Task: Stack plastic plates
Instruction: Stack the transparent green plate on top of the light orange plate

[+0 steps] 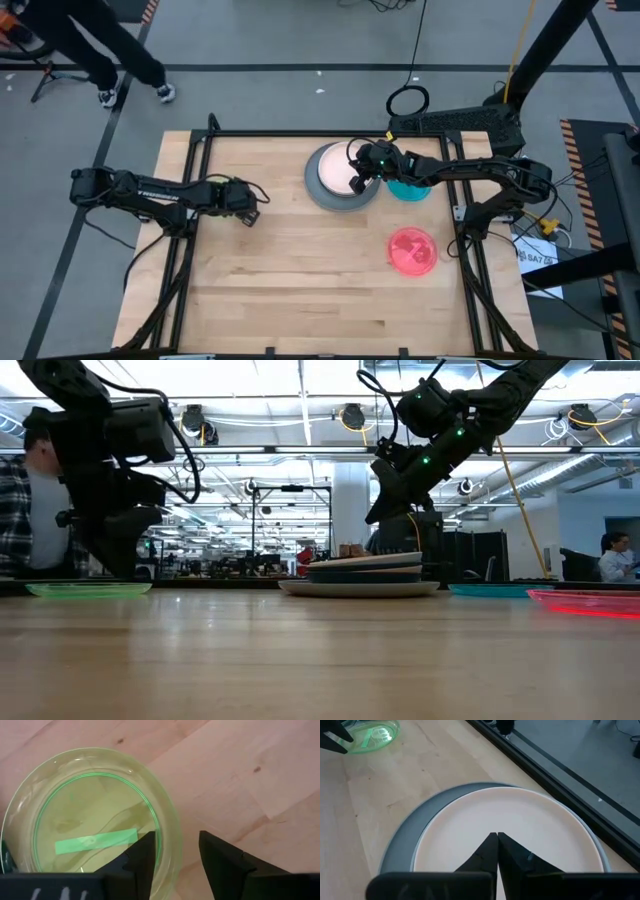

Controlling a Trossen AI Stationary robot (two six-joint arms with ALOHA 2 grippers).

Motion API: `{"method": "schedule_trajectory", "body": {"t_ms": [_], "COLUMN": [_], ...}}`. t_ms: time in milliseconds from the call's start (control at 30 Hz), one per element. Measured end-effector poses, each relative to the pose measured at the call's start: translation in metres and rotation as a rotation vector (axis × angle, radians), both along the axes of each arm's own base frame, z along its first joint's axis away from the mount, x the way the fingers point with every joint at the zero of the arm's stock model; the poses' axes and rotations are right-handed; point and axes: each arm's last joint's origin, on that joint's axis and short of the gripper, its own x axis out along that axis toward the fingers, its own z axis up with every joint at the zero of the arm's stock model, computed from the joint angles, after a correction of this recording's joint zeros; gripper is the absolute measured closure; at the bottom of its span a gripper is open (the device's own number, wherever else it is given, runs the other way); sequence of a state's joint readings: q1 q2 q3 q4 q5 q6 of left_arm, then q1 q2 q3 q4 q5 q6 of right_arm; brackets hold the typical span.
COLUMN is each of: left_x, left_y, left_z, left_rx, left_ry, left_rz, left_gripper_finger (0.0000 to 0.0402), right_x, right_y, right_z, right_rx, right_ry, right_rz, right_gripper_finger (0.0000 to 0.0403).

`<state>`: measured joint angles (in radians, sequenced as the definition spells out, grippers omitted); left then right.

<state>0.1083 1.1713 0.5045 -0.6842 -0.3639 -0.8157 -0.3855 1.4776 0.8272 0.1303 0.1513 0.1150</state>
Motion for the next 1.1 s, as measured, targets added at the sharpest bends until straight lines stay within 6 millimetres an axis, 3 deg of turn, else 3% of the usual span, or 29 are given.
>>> {"method": "schedule_trajectory", "body": {"t_ms": [633,767,1000,1100], "left_x": [0.013,0.013,0.018,0.027], "left_y": [0.000,0.000,-0.001,-0.004], "left_z": [-0.024,-0.026,-0.023,-0.014], "left_rx": [0.032,0.028,0.038,0.050], "left_ry": [0.110,0.108,0.103,0.075], "left_rz": [-0.001,0.000,-0.026,-0.070], "left_gripper_finger": [0.0242,0.0281,0.0384,0.0394], "right_x": [0.000,0.000,0.000,-0.003], "right_y": [0.000,0.000,0.000,0.001], "right_z": [0.000,0.000,0.001,0.007], "right_rx": [0.000,-0.003,-0.004,-0.011], "right_ry": [0.000,0.002,0.001,-0.010], "right_rz": [0.000,0.003,0.003,0.005], "right_gripper_finger": [0.0399,0.0399,0.0399,0.0399]}}
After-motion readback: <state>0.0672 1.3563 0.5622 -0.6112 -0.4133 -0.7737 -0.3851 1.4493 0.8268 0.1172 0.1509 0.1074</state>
